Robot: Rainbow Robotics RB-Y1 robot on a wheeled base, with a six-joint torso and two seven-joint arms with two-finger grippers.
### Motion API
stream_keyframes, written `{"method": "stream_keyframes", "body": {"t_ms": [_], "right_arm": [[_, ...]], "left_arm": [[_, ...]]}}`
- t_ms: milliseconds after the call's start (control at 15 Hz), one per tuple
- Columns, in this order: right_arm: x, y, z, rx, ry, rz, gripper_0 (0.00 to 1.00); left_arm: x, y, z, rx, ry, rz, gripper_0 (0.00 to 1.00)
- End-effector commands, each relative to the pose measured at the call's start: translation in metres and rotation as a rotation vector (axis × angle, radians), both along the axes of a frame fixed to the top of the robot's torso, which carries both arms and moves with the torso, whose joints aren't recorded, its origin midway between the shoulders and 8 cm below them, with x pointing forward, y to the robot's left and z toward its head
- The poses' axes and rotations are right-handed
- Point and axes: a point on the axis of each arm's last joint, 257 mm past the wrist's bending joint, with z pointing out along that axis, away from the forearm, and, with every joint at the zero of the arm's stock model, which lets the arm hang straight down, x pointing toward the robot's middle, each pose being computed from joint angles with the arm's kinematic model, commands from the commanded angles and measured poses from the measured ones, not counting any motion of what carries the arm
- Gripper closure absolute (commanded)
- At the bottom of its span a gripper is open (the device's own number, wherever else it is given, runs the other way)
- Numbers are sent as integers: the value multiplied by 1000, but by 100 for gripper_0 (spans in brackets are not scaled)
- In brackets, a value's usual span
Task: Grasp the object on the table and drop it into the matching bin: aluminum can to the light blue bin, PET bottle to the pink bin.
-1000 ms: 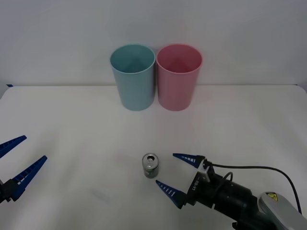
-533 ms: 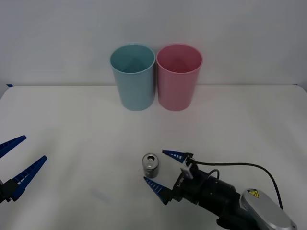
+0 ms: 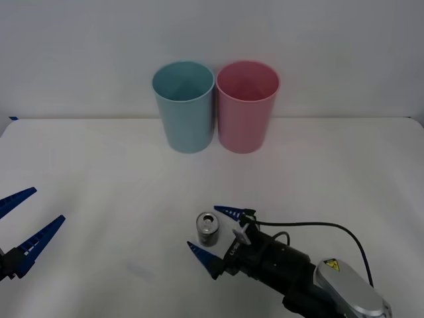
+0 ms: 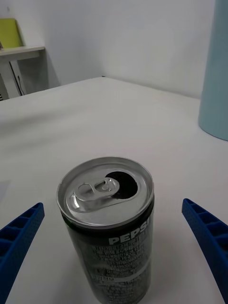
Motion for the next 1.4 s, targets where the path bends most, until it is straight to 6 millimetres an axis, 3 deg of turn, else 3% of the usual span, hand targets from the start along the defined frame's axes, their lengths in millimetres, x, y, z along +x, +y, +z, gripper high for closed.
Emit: {"method": "stream_keyframes", "body": {"t_ms": [67,200,267,333,400,1067,1400], "right_arm": [[0,3,-1,-5,1,0,0],[0,3,-2,-9,0,-4,0],[0,3,-2,-13,-5,-5,66],[1,3,-2,-14,-7,-6,87],[2,3,-3,-19,-10,-11,98],[2,7,2,-14,-18,4,100],[5,-5,18,12,-30,7,100]], "left_arm": [[0,0,0,0,0,0,0],[0,0,0,0,0,0,0],[0,0,0,0,0,0,0],[0,0,0,0,0,0,0],[0,0,0,0,0,0,0],[0,0,0,0,0,0,0],[0,0,0,0,0,0,0]]}}
